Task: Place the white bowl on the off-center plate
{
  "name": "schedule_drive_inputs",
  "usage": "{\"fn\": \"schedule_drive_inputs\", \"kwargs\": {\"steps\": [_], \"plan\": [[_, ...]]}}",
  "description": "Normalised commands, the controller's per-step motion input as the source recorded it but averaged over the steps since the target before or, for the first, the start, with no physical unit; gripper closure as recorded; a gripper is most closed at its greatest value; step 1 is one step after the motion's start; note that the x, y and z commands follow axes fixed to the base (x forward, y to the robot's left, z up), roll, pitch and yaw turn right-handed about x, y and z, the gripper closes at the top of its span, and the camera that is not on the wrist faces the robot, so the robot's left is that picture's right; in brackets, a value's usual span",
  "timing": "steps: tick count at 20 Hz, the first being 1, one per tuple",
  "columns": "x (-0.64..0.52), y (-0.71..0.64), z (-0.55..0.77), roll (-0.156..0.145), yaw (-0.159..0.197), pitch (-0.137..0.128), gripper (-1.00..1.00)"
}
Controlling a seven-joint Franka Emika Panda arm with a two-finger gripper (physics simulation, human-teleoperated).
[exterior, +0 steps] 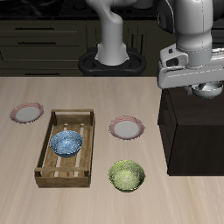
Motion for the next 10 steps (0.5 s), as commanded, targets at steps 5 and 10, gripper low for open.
{"fn": "schedule_drive_inputs", "kwargs": {"steps": [5,10], "plan": [[-0.20,-0.14,0.25,0.012,0.000,-0.047,1.00],[-0.24,-0.26,0.16,0.021,0.016,-0.031,1.00]]}}
